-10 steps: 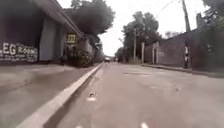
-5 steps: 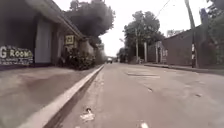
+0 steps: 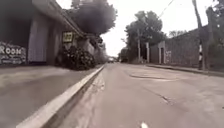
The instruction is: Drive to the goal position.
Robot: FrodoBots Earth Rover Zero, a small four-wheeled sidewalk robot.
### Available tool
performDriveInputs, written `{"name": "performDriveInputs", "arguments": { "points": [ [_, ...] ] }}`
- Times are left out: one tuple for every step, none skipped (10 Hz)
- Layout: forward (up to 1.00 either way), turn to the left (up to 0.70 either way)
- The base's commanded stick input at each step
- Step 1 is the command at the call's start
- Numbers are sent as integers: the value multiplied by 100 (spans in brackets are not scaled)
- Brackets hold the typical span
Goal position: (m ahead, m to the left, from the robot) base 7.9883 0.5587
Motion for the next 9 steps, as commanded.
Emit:
{"name": "performDriveInputs", "arguments": {
  "points": [
    [100,-19],
    [100,-9],
    [100,0],
    [100,0],
    [100,0],
    [100,0],
    [100,0],
    [100,0],
    [100,0]
  ]
}}
